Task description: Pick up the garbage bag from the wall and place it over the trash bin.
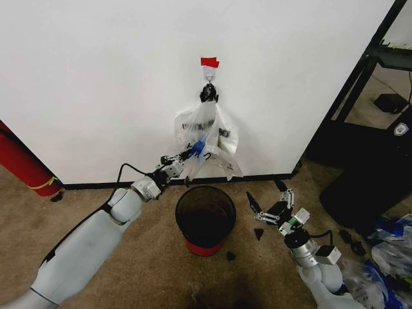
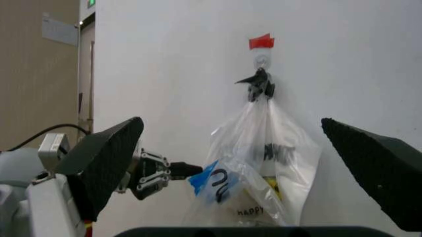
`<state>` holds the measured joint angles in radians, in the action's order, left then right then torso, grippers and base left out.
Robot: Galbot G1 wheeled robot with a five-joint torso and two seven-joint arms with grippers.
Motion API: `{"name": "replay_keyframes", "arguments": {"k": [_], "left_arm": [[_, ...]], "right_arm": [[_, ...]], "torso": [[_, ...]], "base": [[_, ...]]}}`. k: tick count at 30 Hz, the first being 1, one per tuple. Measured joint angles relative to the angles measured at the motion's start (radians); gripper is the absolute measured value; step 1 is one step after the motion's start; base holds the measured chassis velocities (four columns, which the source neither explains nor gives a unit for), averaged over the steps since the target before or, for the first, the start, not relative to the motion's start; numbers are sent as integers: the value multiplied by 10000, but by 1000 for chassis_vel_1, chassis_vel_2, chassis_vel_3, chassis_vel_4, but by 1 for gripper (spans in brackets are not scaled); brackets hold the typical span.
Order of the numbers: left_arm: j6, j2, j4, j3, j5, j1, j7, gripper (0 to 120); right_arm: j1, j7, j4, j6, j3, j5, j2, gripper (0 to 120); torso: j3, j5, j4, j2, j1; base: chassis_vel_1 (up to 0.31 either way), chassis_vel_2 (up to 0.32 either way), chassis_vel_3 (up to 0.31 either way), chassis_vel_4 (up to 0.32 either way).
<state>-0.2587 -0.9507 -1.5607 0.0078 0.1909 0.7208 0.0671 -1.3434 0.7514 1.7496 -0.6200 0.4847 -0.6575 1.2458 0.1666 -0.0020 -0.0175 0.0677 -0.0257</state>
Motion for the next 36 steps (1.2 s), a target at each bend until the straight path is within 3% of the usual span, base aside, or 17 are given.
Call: {"name": "replay_keyframes", "arguments": {"k": [17,19,30,34,36], "left_arm": [[5,-220,286,107,220,-201,4,0],[6,-244,297,110,271,-222,5,3],[37,-297,419,103,462,-311,6,43],[29,-367,569,121,522,-363,6,43],[11,-403,657,155,546,-391,8,35]], "right_arm": [[-51,97,-65,-64,-19,-7,-3,100],[-60,113,-73,-74,-19,-8,1,100],[-112,169,-95,-123,0,-30,1,100],[-128,181,-91,-125,-3,-31,5,100],[-129,183,-84,-125,-7,-31,6,100]], "torso": [[0,1,0,0,0],[0,1,0,0,0],[0,1,0,0,0],[0,1,0,0,0],[0,1,0,0,0]], "base": [[0,0,0,0],[0,0,0,0],[0,0,0,0],[0,0,0,0],[0,0,0,0]]}}
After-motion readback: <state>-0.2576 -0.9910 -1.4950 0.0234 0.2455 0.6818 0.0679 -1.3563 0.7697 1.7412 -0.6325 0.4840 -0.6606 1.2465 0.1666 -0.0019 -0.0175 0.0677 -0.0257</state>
